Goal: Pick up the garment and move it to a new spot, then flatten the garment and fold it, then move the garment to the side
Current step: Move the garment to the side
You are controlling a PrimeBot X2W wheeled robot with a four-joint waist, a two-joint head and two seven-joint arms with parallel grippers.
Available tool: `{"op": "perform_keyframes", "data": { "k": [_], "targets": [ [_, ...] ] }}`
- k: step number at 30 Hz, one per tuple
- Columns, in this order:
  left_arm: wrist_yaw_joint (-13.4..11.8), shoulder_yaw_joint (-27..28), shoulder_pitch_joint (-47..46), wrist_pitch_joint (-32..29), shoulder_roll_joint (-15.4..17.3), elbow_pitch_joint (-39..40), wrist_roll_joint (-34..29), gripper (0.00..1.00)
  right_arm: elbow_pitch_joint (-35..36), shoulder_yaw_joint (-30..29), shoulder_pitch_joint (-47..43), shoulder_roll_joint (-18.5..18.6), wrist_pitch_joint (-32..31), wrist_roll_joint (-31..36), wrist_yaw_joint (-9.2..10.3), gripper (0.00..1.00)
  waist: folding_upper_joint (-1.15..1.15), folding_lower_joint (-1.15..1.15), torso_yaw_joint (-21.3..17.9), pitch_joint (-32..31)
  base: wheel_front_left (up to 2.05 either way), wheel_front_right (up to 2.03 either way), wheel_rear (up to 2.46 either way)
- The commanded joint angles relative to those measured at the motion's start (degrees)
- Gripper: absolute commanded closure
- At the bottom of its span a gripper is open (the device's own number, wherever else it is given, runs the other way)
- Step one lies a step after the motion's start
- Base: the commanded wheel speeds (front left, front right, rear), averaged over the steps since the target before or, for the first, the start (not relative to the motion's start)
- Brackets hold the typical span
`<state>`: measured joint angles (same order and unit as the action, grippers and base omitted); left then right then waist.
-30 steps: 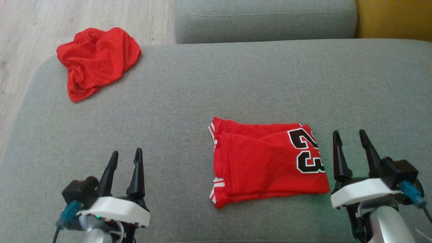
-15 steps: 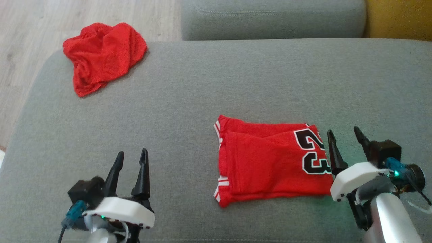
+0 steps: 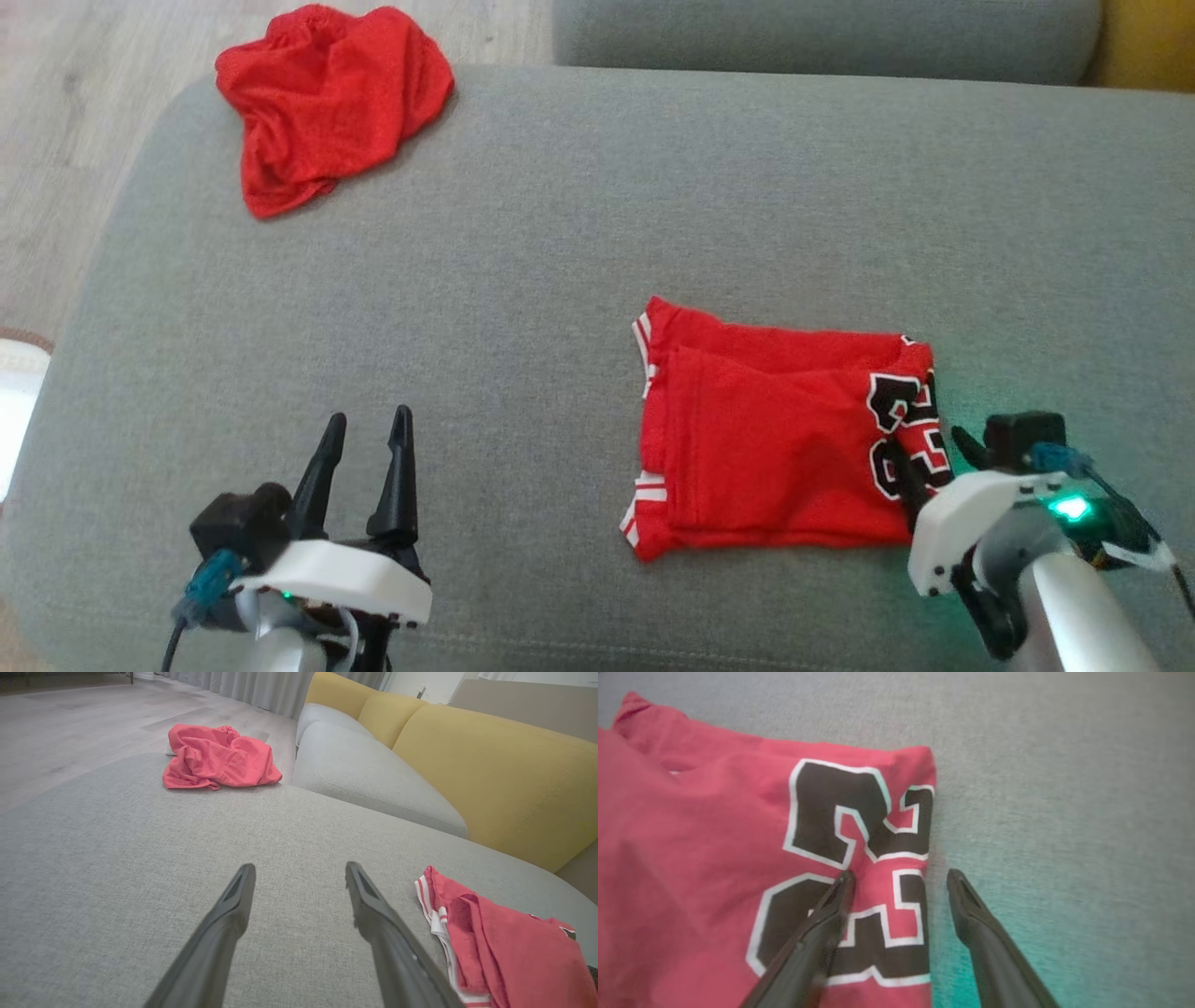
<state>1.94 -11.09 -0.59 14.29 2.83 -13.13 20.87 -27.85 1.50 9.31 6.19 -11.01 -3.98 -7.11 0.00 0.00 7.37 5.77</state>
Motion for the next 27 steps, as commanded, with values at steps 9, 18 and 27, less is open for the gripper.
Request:
{"op": "perform_keyframes", "data": {
  "k": [9, 18, 27],
  "targets": [
    [-0.5, 1.6, -3.2, 0.7, 0.0, 2.1, 0.1, 0.0, -3.5, 4.7, 6.5, 1.1, -1.5, -2.8, -0.37, 0.68, 0.0, 0.0, 0.7, 1.0, 0.0, 0.0, 0.0],
    [-0.2, 1.3, -3.9, 0.7, 0.0, 2.8, -0.6, 0.0, -5.3, 3.8, 12.7, 2.3, 2.7, -2.9, -0.37, 1.0, 0.0, 0.0, -2.5, 3.0, 0.0, 0.0, 0.0],
    [0.0, -0.1, -5.2, 0.7, 0.0, 3.6, -1.7, 0.0, -5.7, -0.8, 18.6, 5.4, 5.7, -1.0, -0.37, 1.0, 0.0, 0.0, -10.8, 5.4, 0.0, 0.0, 0.0]
  ]
}}
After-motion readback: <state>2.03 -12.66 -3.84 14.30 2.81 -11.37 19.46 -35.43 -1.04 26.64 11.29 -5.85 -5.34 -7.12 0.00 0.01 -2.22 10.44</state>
